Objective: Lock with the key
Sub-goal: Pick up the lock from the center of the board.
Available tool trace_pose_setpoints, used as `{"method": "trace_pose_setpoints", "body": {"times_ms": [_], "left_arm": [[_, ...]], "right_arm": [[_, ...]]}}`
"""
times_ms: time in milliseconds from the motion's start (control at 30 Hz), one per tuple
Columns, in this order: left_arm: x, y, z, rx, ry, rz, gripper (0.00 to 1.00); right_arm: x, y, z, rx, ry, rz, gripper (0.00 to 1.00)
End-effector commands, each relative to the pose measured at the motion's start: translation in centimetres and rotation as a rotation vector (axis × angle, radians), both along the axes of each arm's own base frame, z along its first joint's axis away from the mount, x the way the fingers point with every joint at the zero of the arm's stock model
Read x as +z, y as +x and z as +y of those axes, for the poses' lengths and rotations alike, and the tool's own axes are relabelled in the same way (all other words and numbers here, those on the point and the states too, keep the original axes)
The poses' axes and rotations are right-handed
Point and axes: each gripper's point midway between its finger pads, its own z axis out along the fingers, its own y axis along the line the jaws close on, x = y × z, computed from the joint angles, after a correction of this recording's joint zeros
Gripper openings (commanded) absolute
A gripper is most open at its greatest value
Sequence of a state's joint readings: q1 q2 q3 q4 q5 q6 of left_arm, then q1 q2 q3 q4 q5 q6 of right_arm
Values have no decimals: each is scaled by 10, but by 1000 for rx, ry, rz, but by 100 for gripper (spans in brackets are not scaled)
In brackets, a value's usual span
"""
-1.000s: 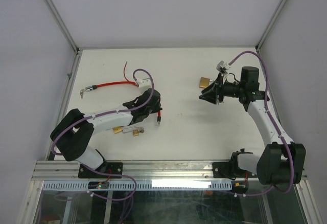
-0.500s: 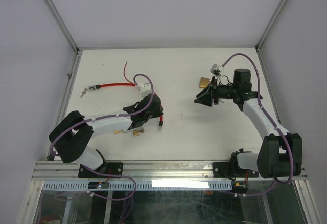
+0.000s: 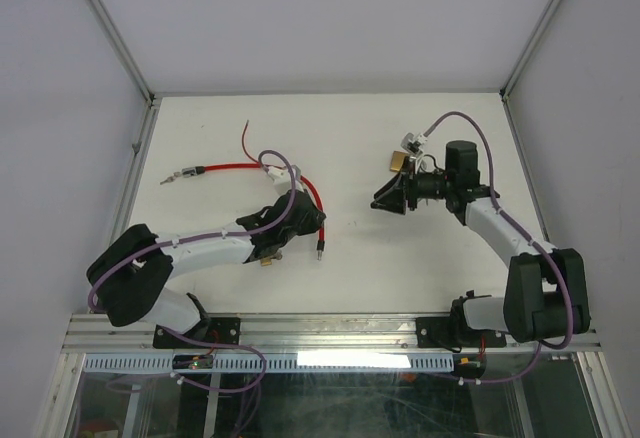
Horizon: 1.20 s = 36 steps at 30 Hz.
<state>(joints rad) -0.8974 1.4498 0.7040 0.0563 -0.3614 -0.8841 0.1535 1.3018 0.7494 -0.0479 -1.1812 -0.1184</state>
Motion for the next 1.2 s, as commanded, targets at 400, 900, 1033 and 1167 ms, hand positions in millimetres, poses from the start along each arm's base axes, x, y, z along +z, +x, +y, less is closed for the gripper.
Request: {"method": "trace_pose_setpoints", "body": {"times_ms": [400,900,1033,1167], "left_arm": [[47,1,-26,-8,-216,-86,0],[46,-1,-27,-7,-221,-87,0],[46,-1,-27,-8,-222,-88,0],[47,-1,-27,-9,-229,-89,0]], "right_arm": [[0,-1,19,54,42,3,47],[-6,0,23,55,46,40,47],[-7,0,25,56,46,44,47],[-10,-1,26,58,44,54,48]]}}
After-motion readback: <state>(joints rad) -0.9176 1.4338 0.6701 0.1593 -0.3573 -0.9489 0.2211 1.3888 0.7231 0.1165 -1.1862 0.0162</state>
